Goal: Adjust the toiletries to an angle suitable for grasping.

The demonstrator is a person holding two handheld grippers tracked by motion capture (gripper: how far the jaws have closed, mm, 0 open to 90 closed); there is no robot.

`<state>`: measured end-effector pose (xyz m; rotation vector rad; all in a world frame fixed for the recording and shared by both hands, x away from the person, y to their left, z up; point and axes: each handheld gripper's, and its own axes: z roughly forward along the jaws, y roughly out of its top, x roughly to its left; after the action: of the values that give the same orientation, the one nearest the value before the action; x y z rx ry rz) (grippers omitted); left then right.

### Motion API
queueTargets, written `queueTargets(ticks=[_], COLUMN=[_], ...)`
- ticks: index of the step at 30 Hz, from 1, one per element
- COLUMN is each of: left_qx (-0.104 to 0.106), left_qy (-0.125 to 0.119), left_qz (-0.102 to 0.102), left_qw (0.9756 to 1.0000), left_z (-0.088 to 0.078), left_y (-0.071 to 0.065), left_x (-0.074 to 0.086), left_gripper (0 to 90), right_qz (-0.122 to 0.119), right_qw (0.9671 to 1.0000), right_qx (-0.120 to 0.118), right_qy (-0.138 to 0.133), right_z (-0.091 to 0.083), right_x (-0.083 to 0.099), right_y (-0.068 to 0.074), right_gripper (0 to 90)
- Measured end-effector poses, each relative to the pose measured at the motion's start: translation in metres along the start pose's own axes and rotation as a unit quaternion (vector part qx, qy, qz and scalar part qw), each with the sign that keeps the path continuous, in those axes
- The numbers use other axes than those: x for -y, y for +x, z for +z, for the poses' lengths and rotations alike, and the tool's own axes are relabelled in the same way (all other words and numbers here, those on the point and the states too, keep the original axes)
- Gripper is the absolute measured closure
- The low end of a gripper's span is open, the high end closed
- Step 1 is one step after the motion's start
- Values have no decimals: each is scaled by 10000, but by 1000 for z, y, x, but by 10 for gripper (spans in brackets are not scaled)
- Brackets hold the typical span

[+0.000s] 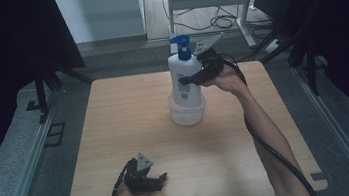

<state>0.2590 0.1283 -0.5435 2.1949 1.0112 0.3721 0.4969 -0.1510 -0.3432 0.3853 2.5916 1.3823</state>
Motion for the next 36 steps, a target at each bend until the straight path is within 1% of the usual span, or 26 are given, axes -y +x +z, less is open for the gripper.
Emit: queueTargets(ticks=[5,9,18,20,22,29,36], left_qx=[-2,-1,9,8,7,5,5], left_qy=[-7,-2,3,16,21,6,10], left_qz=[-8,-16,-25,-10,-11,-12,-3], left_qw=[10000,10000,10000,10000,10000,10000,10000], left_z=[0,0,0,0,0,0,0], left_y=[0,0,0,0,0,0,0], left_x=[0,0,0,0,0,0,0], left_gripper=[120,120,120,121,121,120,121], right_qz=[-27,-28,-96,-81,-84,-53,-24], right_qw=[10000,10000,9998,9998,9998,9996,9996], right_qx=[23,-20,-86,-96,-95,-136,-120], right_qy=[42,-18,129,158,168,227,261], right_z=[4,7,20,25,26,36,44], right_x=[5,9,17,21,23,36,46], right_y=[-4,-6,-5,-5,-6,-6,-7], right_gripper=[372,372,372,372,372,372,372])
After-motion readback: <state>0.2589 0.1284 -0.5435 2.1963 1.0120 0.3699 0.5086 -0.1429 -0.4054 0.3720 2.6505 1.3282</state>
